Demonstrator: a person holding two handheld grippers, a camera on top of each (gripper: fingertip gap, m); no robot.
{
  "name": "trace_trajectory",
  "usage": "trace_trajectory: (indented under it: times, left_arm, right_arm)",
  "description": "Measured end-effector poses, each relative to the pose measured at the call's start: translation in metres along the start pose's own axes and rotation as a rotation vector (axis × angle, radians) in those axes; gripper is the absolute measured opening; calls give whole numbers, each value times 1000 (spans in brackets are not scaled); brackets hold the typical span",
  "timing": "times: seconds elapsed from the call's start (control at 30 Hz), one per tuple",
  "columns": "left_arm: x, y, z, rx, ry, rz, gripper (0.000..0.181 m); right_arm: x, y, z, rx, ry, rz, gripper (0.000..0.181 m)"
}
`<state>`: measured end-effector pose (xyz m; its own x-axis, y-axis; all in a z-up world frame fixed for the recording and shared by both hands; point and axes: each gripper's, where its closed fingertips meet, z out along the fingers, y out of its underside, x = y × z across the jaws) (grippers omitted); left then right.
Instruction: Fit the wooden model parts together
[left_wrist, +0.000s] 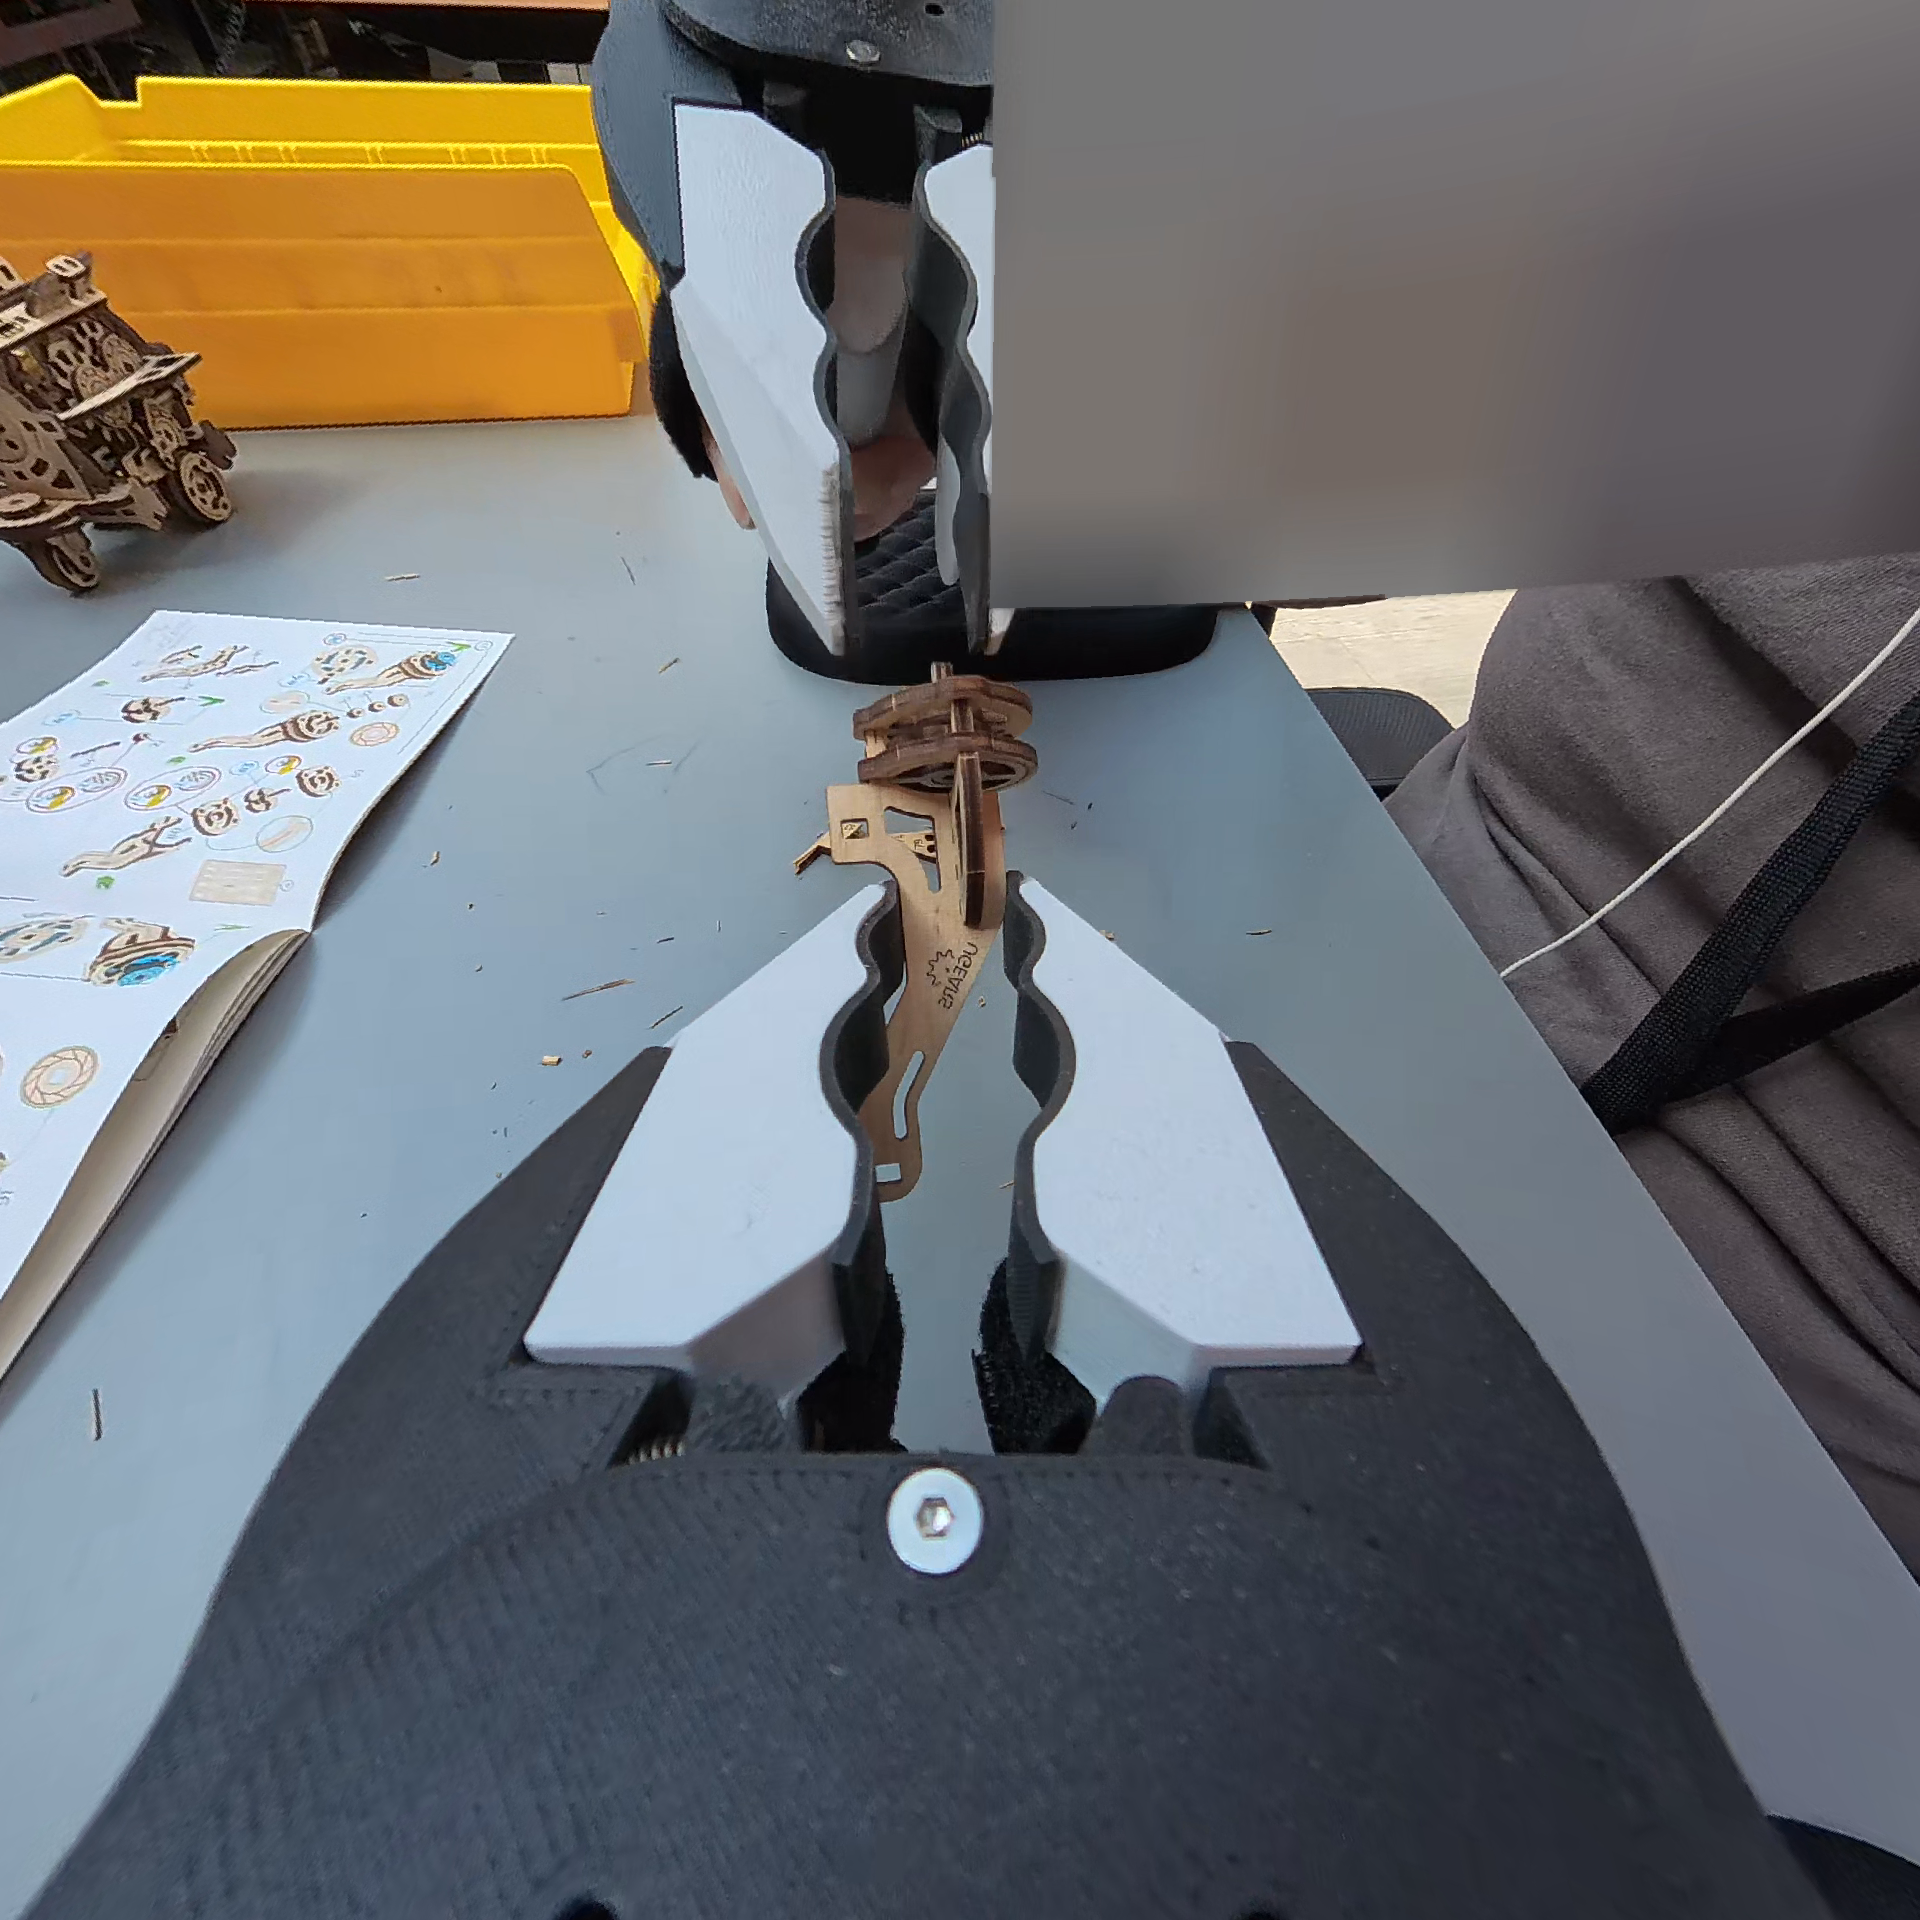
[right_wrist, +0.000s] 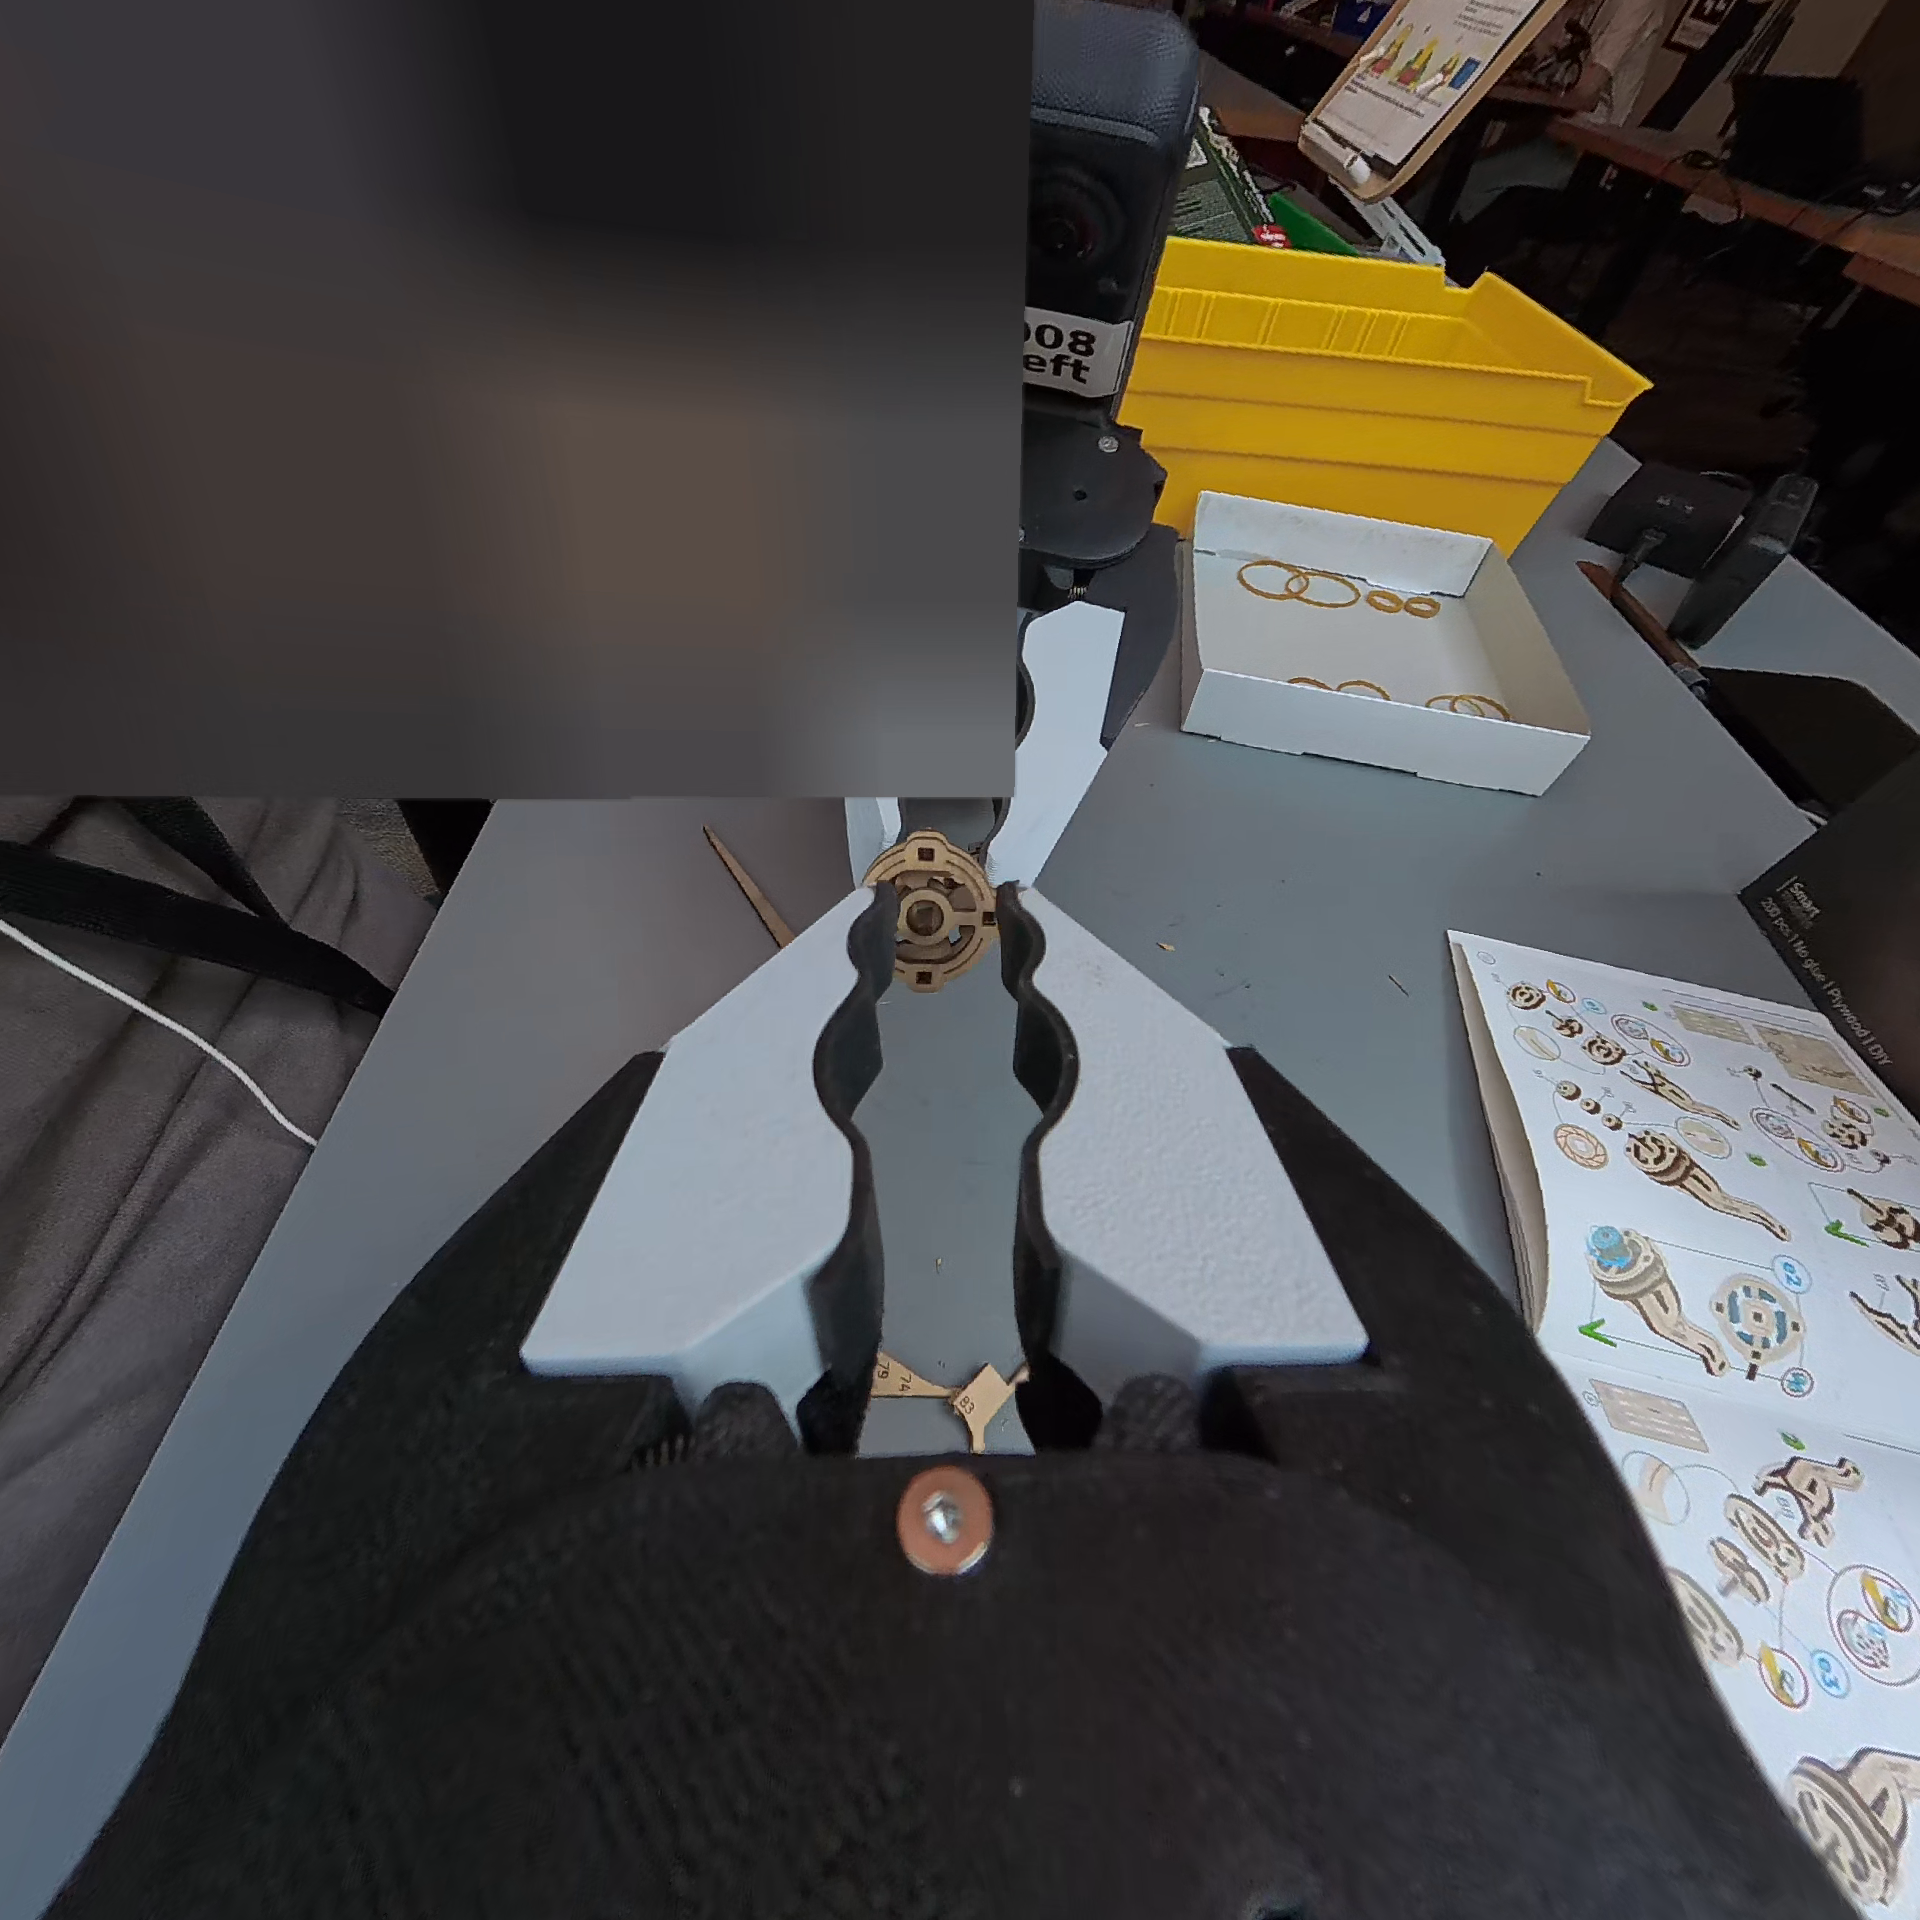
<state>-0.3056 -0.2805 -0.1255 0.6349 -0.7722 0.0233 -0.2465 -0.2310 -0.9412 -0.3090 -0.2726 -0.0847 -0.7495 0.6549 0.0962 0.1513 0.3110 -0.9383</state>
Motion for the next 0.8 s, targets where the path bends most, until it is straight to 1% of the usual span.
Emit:
trace_trajectory:
  times: [0.1,0.17,0.2,0.27,0.47,0.53,0.57,0.63,0.8]
  left_arm:
    - [0,-1,0,3,2,0,17]
    - [1,-4,-1,19,3,1,17]
    - [1,-1,-1,-4,1,3,17]
    - [0,1,0,-9,-2,6,17]
    - [1,-1,0,1,5,-5,17]
    - [1,-5,0,21,10,-13,17]
    - [2,-3,-1,11,14,-11,17]
    - [0,2,1,-13,1,-5,17]
    - [3,0,3,-7,14,-11,17]
  right_arm:
    - [2,-3,-5,11,13,-6,18]
    - [-1,2,1,-12,-7,4,17]
    - [-2,7,6,-37,-17,6,18]
    - [-4,8,7,-38,-27,7,18]
    - [2,-3,-7,12,17,-14,17]
    - [-1,-3,-2,10,6,-16,14]
    - [-3,4,4,-26,-12,-15,15]
    - [-4,7,8,-42,-17,-10,16]
    - [-1,0,-2,-16,11,-24,18]
